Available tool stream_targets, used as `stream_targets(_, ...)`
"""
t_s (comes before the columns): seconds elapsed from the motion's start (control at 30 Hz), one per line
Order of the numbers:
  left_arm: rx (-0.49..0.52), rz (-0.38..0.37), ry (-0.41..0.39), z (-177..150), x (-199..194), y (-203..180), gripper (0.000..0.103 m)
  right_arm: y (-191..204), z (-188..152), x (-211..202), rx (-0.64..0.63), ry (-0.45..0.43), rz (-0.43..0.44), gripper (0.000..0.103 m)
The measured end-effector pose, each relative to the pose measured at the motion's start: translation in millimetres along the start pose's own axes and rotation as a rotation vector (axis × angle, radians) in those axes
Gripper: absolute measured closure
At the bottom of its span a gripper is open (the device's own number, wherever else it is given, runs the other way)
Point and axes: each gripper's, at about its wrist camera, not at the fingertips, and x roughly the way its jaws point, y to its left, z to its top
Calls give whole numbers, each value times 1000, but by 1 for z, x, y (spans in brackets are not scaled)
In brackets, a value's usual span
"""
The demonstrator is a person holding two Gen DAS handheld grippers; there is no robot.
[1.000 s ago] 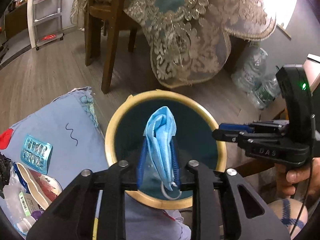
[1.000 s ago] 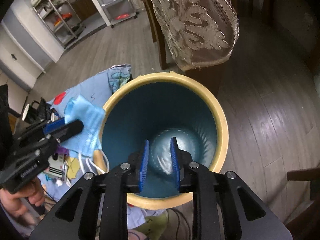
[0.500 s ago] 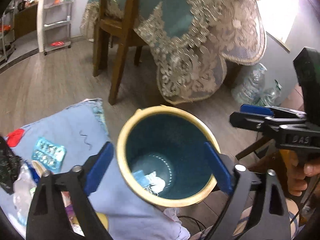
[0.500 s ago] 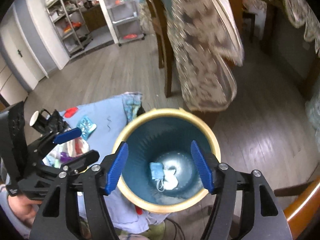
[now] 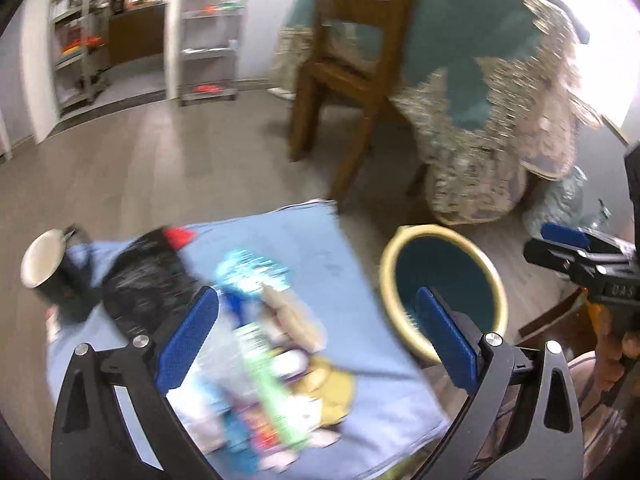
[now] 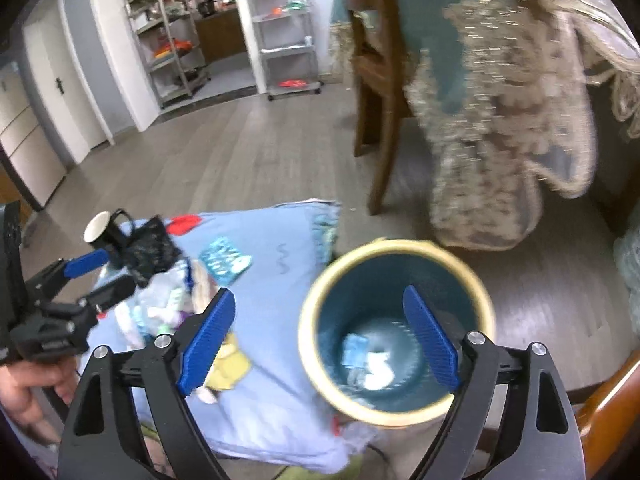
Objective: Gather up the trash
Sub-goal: 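Open both tools to drop the tissue and mask into the bin, then grasp the white tissue with the left tool from the pile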
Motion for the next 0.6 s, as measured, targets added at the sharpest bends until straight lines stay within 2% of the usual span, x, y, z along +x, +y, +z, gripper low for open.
stream_targets(0.2,-90,83,31,-35,-25,65,6,59,-27,21,-14,-26,92,16)
stream_targets(0.4,-207,133,73,-80,-22,96,8,102,-67,31,-128,-69,163,16)
stream_targets(0.6,-120,137,148,-99,4,83,13,100,-99,41,-128,-81,199,16)
